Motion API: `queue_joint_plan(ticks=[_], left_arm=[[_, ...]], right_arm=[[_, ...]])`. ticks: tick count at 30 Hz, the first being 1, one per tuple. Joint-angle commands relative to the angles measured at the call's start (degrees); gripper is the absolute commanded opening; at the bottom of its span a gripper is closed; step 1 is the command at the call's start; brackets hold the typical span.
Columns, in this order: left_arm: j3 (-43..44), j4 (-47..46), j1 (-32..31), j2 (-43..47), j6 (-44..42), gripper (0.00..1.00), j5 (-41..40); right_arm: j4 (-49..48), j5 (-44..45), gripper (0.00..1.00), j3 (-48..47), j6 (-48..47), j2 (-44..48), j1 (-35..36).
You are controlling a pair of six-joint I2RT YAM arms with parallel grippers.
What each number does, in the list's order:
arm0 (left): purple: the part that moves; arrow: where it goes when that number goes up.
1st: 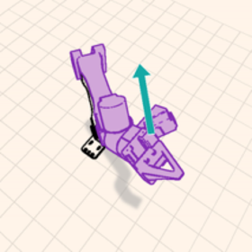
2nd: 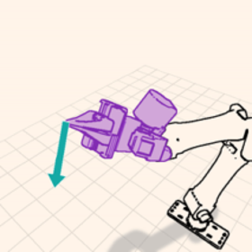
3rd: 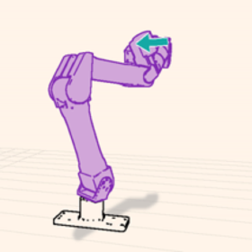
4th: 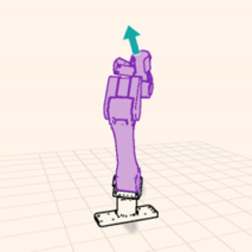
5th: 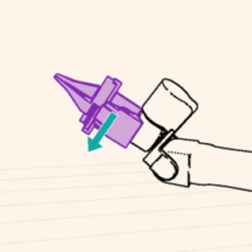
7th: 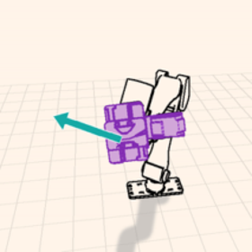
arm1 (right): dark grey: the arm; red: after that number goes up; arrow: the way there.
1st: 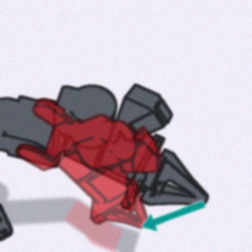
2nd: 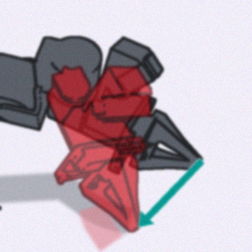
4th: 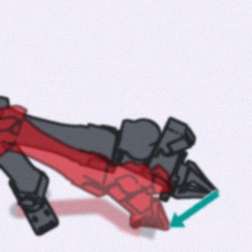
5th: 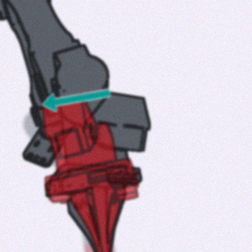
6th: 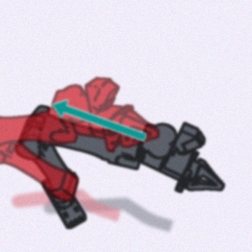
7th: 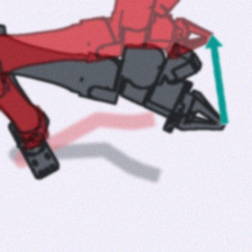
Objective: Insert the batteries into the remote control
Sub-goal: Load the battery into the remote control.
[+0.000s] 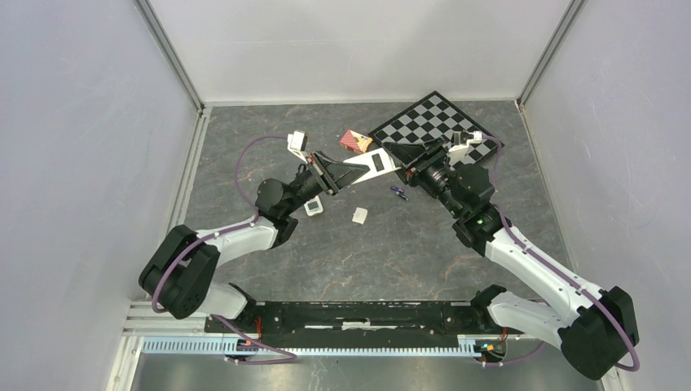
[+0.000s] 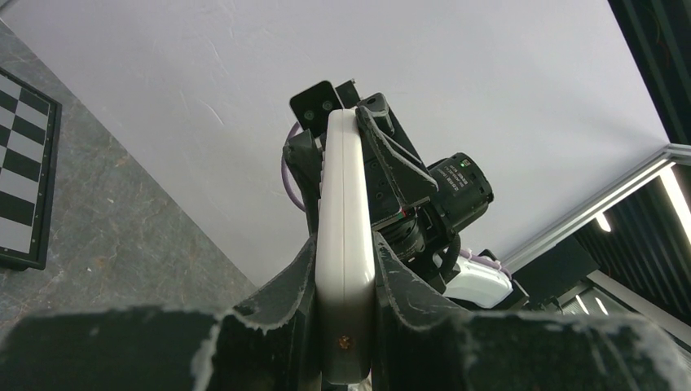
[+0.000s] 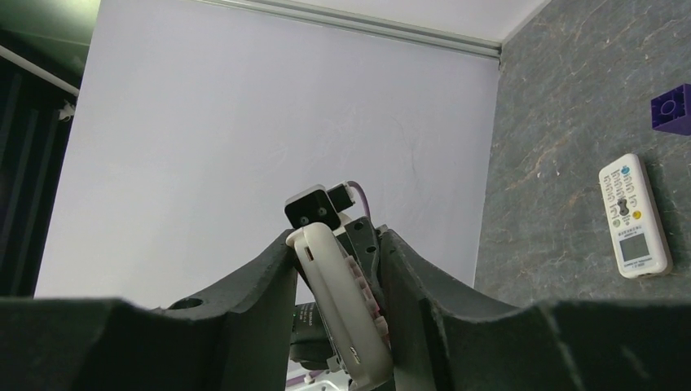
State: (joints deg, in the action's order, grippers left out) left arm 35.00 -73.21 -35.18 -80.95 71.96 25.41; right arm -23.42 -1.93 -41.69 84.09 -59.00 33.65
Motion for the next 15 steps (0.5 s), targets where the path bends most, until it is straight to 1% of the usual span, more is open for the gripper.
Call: queue_joint_plan(ticks=[1, 4, 7, 9, 11, 12, 13, 15], left_arm=[[0.6, -1.9, -0.3, 2.0, -0.4, 0.02, -2.3], [0.6, -1.7, -0.3, 2.8, 1.8, 0.02, -3.5], [0.8, 0.9, -0.3, 4.0, 3.4, 0.02, -4.6], [0.9, 2.1, -0.3, 4.8, 4.9, 0.02, -5.3], [0.9, 3.9, -0.3, 5.4, 6.6, 0.02, -6.0], [0.9, 4.7, -0.3, 5.7, 7.5, 0.02, -6.2], [0.9, 5.6, -0.3, 5.9, 8.3, 0.02, -6.4], [0.6, 5.8, -0.4, 6.3, 9.3, 0.02, -6.6]], right_arm=[[-3.9, -3.0, 0.44, 0.3, 2.0, -0.3, 0.2], [-4.6, -3.1, 0.42, 1.0, 2.2, -0.3, 0.2], [-5.8, -3.1, 0.37, 1.7, 2.2, -0.2, 0.2], [-7.2, -2.9, 0.32, 2.3, 2.0, -0.1, 0.2], [-7.8, -2.9, 0.31, 2.3, 1.5, -0.3, 0.2], [-8.1, -3.0, 0.34, 2.1, 0.8, -0.4, 0.2], [-8.2, -3.4, 0.42, 1.9, 0.3, -0.6, 0.1], [-8.6, -3.9, 0.62, 1.7, -0.9, -0.8, -0.2]])
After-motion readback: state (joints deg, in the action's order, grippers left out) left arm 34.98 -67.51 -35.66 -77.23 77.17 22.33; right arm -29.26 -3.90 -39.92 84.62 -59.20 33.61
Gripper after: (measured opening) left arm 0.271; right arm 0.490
